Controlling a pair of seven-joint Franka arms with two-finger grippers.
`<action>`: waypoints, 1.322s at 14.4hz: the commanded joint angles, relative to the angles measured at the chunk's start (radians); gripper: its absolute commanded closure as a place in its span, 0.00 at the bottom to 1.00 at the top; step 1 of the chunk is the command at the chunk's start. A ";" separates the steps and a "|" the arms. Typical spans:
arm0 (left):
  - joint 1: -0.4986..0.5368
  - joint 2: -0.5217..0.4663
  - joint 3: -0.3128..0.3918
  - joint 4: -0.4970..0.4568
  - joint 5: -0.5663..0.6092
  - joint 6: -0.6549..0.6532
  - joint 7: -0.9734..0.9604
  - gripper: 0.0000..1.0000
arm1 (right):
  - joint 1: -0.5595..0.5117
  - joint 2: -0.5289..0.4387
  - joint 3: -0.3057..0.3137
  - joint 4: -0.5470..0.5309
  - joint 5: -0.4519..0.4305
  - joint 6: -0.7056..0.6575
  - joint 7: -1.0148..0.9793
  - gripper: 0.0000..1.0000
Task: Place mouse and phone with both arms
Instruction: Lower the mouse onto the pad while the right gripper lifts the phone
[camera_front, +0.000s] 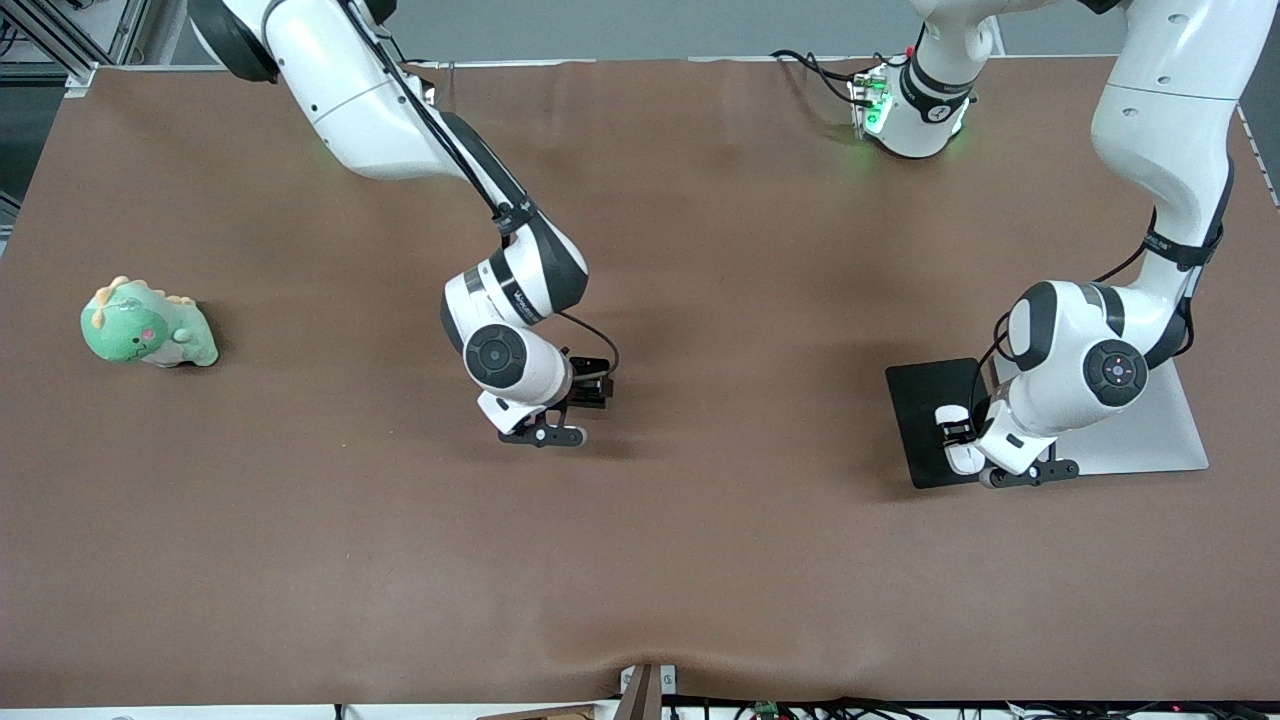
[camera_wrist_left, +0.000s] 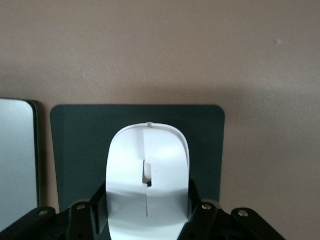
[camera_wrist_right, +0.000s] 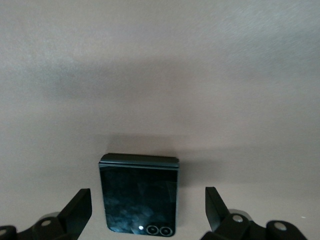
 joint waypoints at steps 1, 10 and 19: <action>0.001 -0.025 -0.002 -0.042 0.024 0.018 -0.021 0.60 | 0.026 0.039 -0.008 0.042 -0.002 -0.009 0.036 0.00; 0.004 -0.005 0.000 -0.048 0.024 0.022 0.024 0.59 | 0.061 0.067 -0.015 0.039 -0.026 0.030 0.039 0.00; 0.009 0.012 0.003 -0.046 0.024 0.029 0.068 0.57 | -0.017 0.055 -0.014 0.167 -0.026 -0.325 0.060 1.00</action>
